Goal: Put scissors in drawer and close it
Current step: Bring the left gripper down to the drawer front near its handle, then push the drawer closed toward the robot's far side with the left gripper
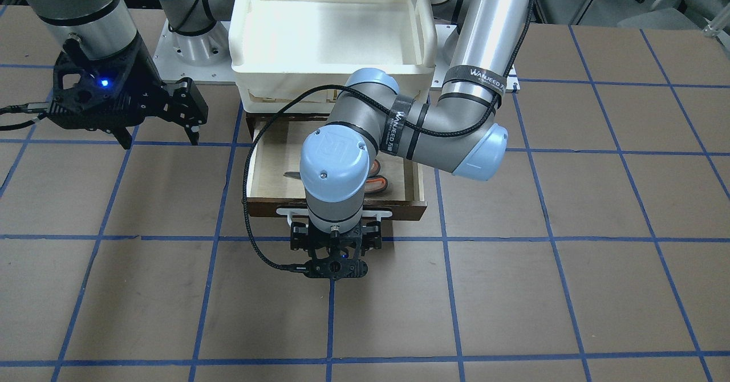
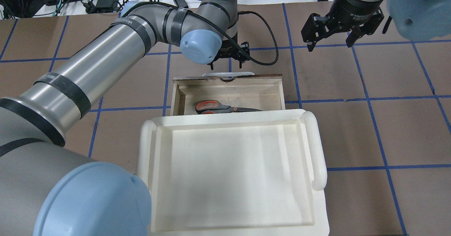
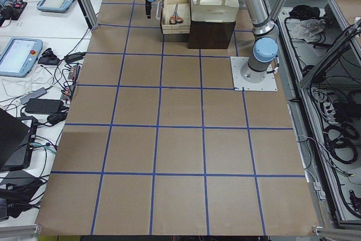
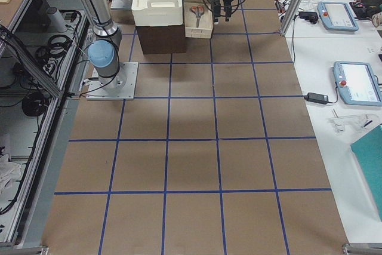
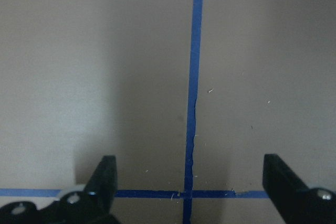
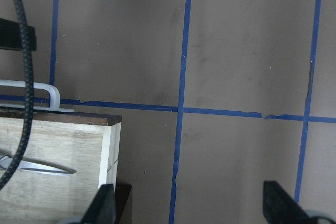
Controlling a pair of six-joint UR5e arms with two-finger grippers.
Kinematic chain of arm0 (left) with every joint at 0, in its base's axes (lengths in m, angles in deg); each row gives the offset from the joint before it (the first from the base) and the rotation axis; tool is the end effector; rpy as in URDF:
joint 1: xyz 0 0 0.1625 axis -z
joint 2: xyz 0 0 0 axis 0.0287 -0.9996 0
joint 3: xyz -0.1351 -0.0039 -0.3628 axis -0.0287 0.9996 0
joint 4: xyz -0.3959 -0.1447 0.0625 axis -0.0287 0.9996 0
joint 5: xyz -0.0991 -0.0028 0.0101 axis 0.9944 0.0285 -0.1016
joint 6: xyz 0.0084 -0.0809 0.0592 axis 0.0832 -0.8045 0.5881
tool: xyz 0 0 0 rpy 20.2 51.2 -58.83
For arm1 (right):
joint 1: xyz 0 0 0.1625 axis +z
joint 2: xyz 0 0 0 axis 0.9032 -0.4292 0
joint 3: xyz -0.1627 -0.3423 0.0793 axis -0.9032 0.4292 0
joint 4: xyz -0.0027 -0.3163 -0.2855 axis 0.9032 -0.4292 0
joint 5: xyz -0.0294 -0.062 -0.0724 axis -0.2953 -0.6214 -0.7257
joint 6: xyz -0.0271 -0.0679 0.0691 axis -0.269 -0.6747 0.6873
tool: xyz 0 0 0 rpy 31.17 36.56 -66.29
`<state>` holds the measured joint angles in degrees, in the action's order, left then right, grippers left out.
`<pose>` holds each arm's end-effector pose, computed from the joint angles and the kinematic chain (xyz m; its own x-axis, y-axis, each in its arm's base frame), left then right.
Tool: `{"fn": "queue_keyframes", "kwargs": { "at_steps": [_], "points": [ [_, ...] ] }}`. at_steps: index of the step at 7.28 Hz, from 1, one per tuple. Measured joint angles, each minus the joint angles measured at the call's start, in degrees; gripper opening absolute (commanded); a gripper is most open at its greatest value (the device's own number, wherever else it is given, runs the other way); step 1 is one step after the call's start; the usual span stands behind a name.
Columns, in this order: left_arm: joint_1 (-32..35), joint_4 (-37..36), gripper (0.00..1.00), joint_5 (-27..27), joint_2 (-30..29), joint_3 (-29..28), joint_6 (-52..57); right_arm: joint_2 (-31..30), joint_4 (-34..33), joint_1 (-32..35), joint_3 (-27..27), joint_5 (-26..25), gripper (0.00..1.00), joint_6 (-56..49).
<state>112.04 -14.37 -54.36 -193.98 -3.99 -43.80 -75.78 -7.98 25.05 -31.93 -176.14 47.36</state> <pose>-0.3674 -0.6090 0.2479 -0.9998 -0.0115 -0.0189 -0.0119 0.9997 0.0198 0.1321 -0.5304 0.4513 -0.9963 -0.0856 -0.0121 -0.0841 0.9920 -0.0938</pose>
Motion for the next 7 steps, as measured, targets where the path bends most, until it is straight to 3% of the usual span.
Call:
{"fn": "queue_keyframes", "kwargs": {
  "at_steps": [3, 7],
  "points": [
    [1.09, 7.78, 1.00, 0.03, 3.86, 2.05, -0.07, -0.38, 0.13, 0.10, -0.02, -0.36, 1.00, 0.01],
    [2.05, 10.01, 1.00, 1.56, 10.86, 10.87, -0.82, -0.36, 0.18, 0.10, -0.08, -0.49, 1.00, -0.05]
  ]
}}
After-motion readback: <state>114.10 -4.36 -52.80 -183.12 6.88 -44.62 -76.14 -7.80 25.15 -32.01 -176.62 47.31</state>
